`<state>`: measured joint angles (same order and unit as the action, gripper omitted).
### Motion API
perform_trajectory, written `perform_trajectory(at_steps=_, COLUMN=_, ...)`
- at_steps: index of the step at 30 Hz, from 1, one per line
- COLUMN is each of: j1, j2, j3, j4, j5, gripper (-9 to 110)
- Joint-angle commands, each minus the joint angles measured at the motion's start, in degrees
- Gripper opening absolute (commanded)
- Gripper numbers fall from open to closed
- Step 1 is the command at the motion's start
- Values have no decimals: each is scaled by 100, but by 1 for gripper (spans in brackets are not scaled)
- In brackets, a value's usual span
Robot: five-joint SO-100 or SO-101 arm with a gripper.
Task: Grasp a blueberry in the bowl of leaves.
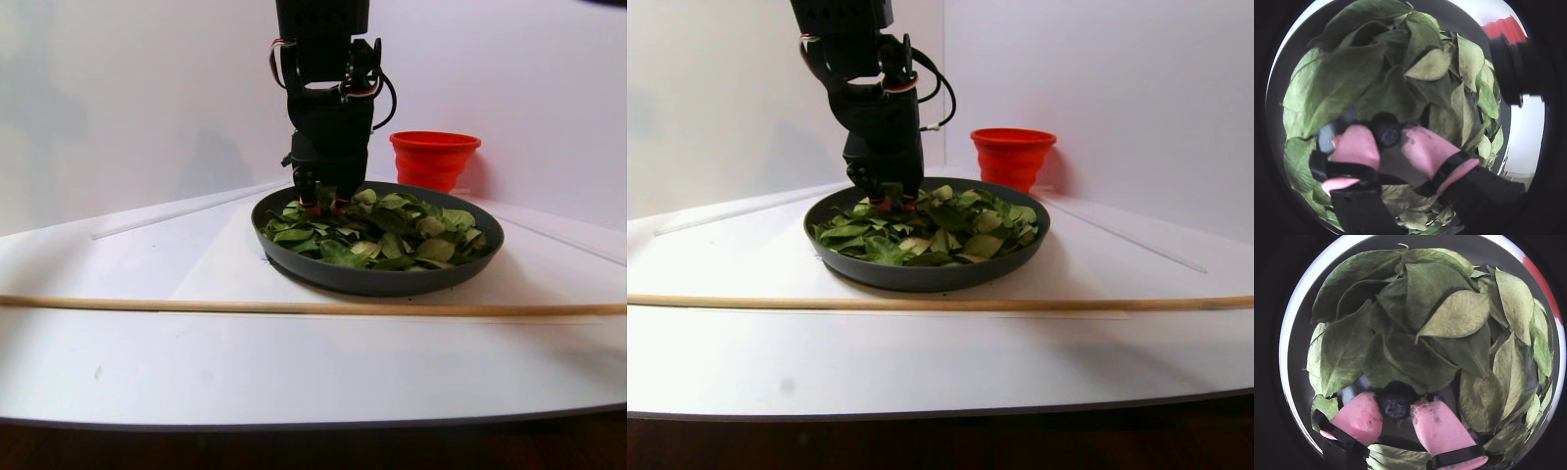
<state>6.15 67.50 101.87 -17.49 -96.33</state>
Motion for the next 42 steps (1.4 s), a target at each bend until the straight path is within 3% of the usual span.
perform_trajectory(at_steps=1, j1=105, j2=316, j3=-185, j4=-105, j5=-35, gripper=10)
perform_trajectory(at_steps=42, j1=466, j2=1767, j3=492, j4=-114, j5=-299, gripper=9)
